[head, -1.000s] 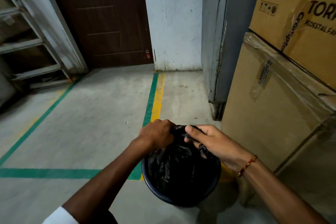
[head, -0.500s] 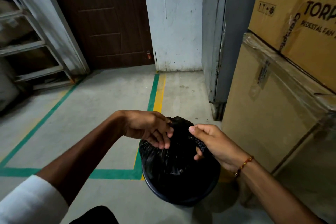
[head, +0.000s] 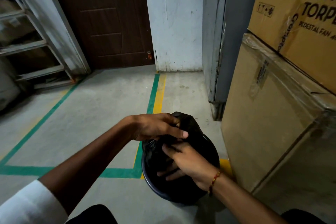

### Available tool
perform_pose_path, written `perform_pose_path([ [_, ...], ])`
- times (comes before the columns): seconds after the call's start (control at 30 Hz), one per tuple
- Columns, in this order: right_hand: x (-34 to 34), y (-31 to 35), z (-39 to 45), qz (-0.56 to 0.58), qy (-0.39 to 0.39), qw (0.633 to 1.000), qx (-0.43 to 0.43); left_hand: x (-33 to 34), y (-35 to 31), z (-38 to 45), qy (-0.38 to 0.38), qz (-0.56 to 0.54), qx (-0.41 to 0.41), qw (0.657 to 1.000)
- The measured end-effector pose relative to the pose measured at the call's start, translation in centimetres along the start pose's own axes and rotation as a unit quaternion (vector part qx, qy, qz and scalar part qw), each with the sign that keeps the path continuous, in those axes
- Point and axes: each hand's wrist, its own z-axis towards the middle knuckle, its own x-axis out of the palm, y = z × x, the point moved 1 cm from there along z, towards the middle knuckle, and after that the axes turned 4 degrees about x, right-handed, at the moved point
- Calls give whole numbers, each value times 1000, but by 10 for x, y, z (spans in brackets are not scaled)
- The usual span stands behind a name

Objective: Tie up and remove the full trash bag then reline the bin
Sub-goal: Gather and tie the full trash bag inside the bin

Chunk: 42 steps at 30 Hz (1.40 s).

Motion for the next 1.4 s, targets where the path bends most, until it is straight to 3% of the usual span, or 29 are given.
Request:
perform_pose_path([
  [0.1, 6, -1, -2, -43, -32, 999, 1, 10, -3, -2, -36, 160, 28, 986],
  [0.27, 6, 2, -7, -89, -13, 996, -6, 17, -14, -8, -86, 426, 47, 899],
  [0.33, 5, 4, -8, -89, 18, 996, -12, 16, -17, -12, -106, 484, 33, 868],
  [0.43, -1, 12, -9, -99, 27, 995, -15, 8, -17, -16, -138, 512, -7, 848],
  [0.53, -11, 22, -12, -85, 2, 995, -53, -1, -14, -16, -137, 447, -42, 883],
  [0.63, -16, 29, -11, -29, -28, 994, -97, 1, -10, -15, -116, 234, -37, 965],
  [0.7, -16, 27, -8, -44, -51, 991, -118, 5, -8, -13, -101, 147, -38, 983],
  [0.83, -25, 24, -1, -52, -72, 988, -124, 4, -6, -6, -73, 156, -59, 983],
  [0.97, -43, 27, 3, -8, -44, 995, -93, -10, 1, -7, -24, 197, -77, 977],
  [1.07, -47, 27, 6, 65, -17, 996, -67, -12, 5, -5, 10, 353, -74, 933],
  [1.13, -46, 25, 8, 50, -29, 995, -78, -10, 3, 1, -1, 409, -91, 908],
  [1.2, -46, 24, 10, 28, -45, 994, -100, -7, 0, 6, -1, 381, -118, 917],
  [1.27, -49, 25, 13, 30, -48, 991, -125, -8, -2, 5, 6, 291, -126, 948],
  [1.4, -54, 30, 13, 23, -50, 982, -179, -20, 1, -4, -2, 117, -70, 991],
])
